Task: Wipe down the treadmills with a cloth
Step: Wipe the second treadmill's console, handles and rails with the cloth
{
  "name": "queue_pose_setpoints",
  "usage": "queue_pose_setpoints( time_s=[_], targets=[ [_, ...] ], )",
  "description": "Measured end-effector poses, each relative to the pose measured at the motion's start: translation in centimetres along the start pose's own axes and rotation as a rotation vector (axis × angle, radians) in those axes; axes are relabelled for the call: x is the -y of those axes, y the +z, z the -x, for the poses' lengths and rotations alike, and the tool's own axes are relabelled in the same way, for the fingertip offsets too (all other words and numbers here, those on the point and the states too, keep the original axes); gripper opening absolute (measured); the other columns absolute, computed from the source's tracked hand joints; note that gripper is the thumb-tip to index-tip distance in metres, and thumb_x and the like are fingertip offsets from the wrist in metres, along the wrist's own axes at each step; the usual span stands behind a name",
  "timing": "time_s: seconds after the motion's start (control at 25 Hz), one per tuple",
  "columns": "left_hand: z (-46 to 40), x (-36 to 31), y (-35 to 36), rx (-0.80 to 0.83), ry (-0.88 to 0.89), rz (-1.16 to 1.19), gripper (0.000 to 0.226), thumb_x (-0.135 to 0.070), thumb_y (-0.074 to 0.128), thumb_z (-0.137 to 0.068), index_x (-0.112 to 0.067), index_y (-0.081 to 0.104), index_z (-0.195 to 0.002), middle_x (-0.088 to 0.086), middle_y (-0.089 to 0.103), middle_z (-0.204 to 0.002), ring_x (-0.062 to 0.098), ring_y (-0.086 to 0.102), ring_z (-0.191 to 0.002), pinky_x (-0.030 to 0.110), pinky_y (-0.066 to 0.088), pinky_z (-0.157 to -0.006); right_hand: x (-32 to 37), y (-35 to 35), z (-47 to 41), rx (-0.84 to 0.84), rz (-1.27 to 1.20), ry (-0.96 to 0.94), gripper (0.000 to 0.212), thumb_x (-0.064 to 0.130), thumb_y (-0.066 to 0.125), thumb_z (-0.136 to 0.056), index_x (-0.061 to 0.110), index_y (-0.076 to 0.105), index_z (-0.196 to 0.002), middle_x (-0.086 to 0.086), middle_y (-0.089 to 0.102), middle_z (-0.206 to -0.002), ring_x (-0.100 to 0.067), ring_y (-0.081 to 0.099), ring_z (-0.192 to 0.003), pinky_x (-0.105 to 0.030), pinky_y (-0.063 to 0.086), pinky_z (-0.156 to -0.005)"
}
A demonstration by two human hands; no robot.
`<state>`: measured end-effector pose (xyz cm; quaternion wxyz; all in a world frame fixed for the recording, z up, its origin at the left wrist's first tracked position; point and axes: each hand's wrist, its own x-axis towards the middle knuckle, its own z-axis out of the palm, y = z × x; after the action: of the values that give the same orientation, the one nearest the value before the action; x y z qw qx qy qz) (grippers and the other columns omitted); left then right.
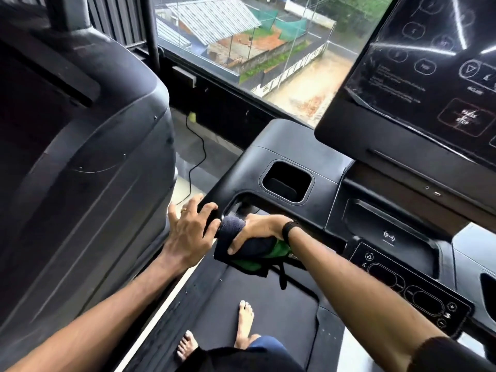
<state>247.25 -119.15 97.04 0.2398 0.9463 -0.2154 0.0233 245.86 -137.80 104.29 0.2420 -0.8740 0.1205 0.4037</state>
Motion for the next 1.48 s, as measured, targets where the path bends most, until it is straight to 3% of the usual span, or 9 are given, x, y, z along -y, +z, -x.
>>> queue_pose_setpoints(
  time_s=[0.2, 0.28, 0.44, 0.68, 0.88, 0.96, 1.12, 1.32, 1.48],
  targets=[
    [0.0, -0.3, 0.0, -0.009, 0.008, 0.020, 0.051, -0.050, 0.032, -0.090, -0.024, 0.057, -0.126, 0.012, 0.044, -0.142, 0.030, 0.051, -0.126, 0.054, -0.002, -0.115, -1.3, 6.1, 1.5, -0.735, 0.561, -0.120, 0.042, 0.047, 0.069, -0.075, 0.014, 0.057, -0.099, -0.008, 0.069, -0.091, -0.030, 0.068, -0.081, -0.034, 0.048, -0.064],
    [-0.1, -0.2, 0.0, -0.013, 0.004, 0.015, 0.053, -0.051, 0.031, -0.090, -0.024, 0.056, -0.128, 0.013, 0.043, -0.143, 0.029, 0.049, -0.129, 0.055, -0.003, -0.116, -0.6, 4.1, 1.1, -0.600, 0.503, -0.115, 0.046, 0.051, 0.074, -0.069, 0.014, 0.062, -0.094, -0.007, 0.069, -0.088, -0.028, 0.068, -0.080, -0.032, 0.048, -0.063],
    [0.1, 0.0, -0.1, 0.002, 0.005, 0.013, 0.053, -0.050, 0.030, -0.091, -0.023, 0.056, -0.129, 0.012, 0.044, -0.141, 0.029, 0.049, -0.128, 0.058, 0.000, -0.117, 0.3, -0.4, 0.4, 0.063, -0.062, 0.009, 0.043, 0.048, 0.088, -0.062, 0.017, 0.070, -0.086, -0.001, 0.074, -0.088, -0.017, 0.071, -0.079, -0.026, 0.057, -0.067],
    [0.0, 0.0, 0.0, 0.005, 0.003, 0.021, 0.051, -0.049, 0.034, -0.092, -0.022, 0.056, -0.129, 0.015, 0.043, -0.144, 0.030, 0.048, -0.129, 0.057, 0.000, -0.116, -1.0, 6.2, 1.0, -0.741, 0.555, -0.109, 0.046, 0.054, 0.068, -0.072, 0.016, 0.058, -0.095, -0.006, 0.069, -0.088, -0.030, 0.067, -0.081, -0.033, 0.039, -0.059],
    [0.0, 0.3, 0.1, 0.004, 0.018, 0.033, 0.047, -0.046, 0.037, -0.092, -0.023, 0.056, -0.128, 0.014, 0.042, -0.143, 0.030, 0.046, -0.131, 0.057, -0.002, -0.117, -0.8, 0.0, -1.1, -0.012, 0.019, -0.037, 0.077, 0.064, 0.083, -0.034, 0.019, 0.073, -0.096, 0.001, 0.076, -0.088, -0.020, 0.073, -0.081, -0.039, 0.061, -0.077],
    [0.0, 0.0, -0.1, -0.005, 0.014, 0.031, 0.048, -0.048, 0.036, -0.091, -0.024, 0.057, -0.127, 0.014, 0.043, -0.142, 0.030, 0.047, -0.131, 0.059, -0.001, -0.116, -1.1, 1.0, -0.9, -0.168, 0.071, -0.033, 0.076, 0.071, 0.078, -0.037, 0.022, 0.070, -0.094, 0.002, 0.074, -0.086, -0.020, 0.071, -0.079, -0.040, 0.061, -0.075],
    [0.0, -0.1, -0.3, -0.005, 0.005, 0.033, 0.052, -0.052, 0.034, -0.089, -0.024, 0.059, -0.126, 0.015, 0.043, -0.142, 0.032, 0.049, -0.128, 0.061, 0.003, -0.116, -3.2, 6.6, 2.0, -0.821, 0.611, -0.138, 0.045, 0.057, 0.066, -0.070, 0.021, 0.057, -0.095, -0.003, 0.069, -0.085, -0.028, 0.067, -0.074, -0.032, 0.039, -0.057],
    [0.2, 0.3, -0.5, 0.009, 0.016, 0.036, 0.055, -0.053, 0.032, -0.090, -0.024, 0.058, -0.129, 0.015, 0.044, -0.144, 0.030, 0.047, -0.131, 0.061, 0.001, -0.116, -3.5, 0.2, 3.2, -0.119, 0.057, -0.015, 0.048, 0.054, 0.087, -0.057, 0.016, 0.065, -0.077, 0.002, 0.068, -0.077, -0.023, 0.068, -0.075, -0.027, 0.049, -0.057],
    [0.3, 0.3, -0.4, -0.005, 0.011, 0.049, 0.055, -0.053, 0.032, -0.090, -0.024, 0.060, -0.128, 0.015, 0.045, -0.143, 0.031, 0.047, -0.130, 0.059, -0.001, -0.116, -5.7, 5.5, 4.1, -0.726, 0.490, -0.036, 0.044, 0.055, 0.070, -0.064, 0.023, 0.058, -0.091, -0.001, 0.068, -0.083, -0.029, 0.066, -0.075, -0.035, 0.050, -0.061]
  ],
)
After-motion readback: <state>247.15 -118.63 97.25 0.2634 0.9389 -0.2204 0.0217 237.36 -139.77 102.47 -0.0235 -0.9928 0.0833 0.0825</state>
